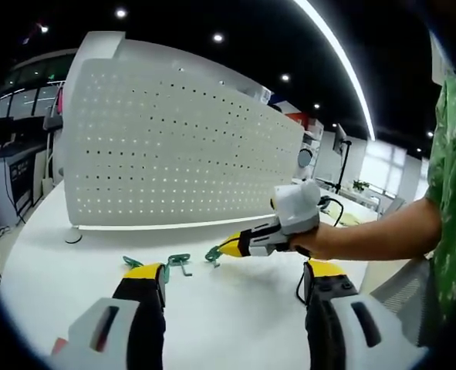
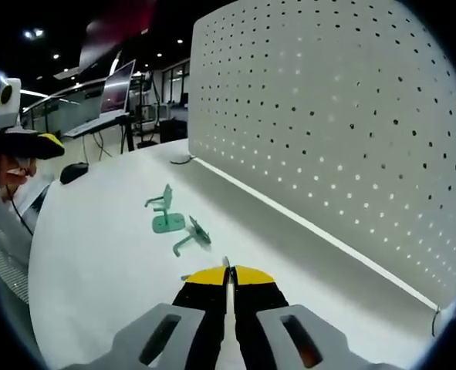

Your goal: Insert the hook assembly into the mounting plate slot until the hook locks in place.

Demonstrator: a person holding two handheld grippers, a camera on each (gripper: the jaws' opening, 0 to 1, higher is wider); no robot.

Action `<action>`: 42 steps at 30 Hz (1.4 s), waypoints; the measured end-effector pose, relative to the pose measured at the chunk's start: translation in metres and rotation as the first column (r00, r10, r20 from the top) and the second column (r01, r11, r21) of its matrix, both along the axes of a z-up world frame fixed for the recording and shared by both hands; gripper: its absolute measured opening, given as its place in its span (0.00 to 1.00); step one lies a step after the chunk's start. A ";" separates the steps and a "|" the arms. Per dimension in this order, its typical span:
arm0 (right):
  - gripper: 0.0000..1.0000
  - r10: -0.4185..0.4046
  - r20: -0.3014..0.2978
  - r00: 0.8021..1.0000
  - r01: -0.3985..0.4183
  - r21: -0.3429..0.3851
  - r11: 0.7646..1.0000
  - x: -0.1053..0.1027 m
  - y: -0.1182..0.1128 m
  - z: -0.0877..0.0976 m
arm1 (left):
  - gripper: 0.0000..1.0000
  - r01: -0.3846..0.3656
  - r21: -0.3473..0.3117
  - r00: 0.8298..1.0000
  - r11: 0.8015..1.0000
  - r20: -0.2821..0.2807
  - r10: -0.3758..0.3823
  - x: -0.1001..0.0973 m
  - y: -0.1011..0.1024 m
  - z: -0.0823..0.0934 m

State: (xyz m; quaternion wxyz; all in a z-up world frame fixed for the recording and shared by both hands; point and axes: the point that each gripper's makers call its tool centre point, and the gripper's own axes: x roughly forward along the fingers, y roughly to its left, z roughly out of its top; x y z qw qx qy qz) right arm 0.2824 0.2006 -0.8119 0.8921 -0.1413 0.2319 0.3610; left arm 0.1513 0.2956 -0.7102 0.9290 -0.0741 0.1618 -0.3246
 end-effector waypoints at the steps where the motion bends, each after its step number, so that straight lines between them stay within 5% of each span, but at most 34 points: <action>1: 0.01 -0.001 0.000 1.000 0.001 0.001 1.000 0.000 0.000 0.000 | 0.75 0.000 0.000 1.000 1.000 0.001 0.000 0.000 0.000 0.000; 25: 0.00 -0.005 -0.006 1.000 0.005 0.009 1.000 -0.004 -0.001 0.017 | 0.73 0.009 0.008 1.000 1.000 0.024 -0.009 -0.001 -0.001 0.004; 42: 0.00 -0.019 0.019 1.000 0.018 0.030 0.999 -0.016 -0.002 0.051 | 0.72 0.021 0.036 0.998 0.999 0.057 -0.023 -0.003 -0.003 0.008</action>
